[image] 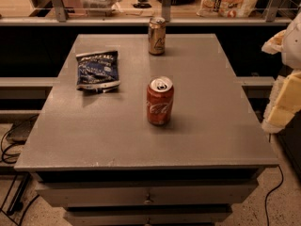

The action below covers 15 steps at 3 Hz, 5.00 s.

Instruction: Pick orange can

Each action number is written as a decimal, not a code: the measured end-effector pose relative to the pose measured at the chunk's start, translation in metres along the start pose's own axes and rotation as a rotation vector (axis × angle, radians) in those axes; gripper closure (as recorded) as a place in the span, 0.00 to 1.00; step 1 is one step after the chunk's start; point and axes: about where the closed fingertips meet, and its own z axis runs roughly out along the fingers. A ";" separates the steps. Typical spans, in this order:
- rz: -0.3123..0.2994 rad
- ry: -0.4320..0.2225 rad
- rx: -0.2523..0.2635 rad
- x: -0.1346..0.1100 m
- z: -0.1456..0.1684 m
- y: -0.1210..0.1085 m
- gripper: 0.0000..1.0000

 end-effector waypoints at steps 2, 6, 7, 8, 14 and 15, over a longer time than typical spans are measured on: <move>0.008 -0.020 0.033 -0.001 -0.001 -0.007 0.00; 0.118 -0.425 0.153 -0.061 0.008 -0.091 0.00; 0.114 -0.542 0.157 -0.099 0.022 -0.120 0.00; 0.140 -0.628 0.196 -0.134 0.036 -0.149 0.00; 0.397 -0.882 0.203 -0.238 0.152 -0.257 0.00; 0.463 -0.930 0.200 -0.259 0.182 -0.281 0.00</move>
Offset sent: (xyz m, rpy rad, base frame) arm 0.0153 -0.0035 0.0016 0.0343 -0.0656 -0.0226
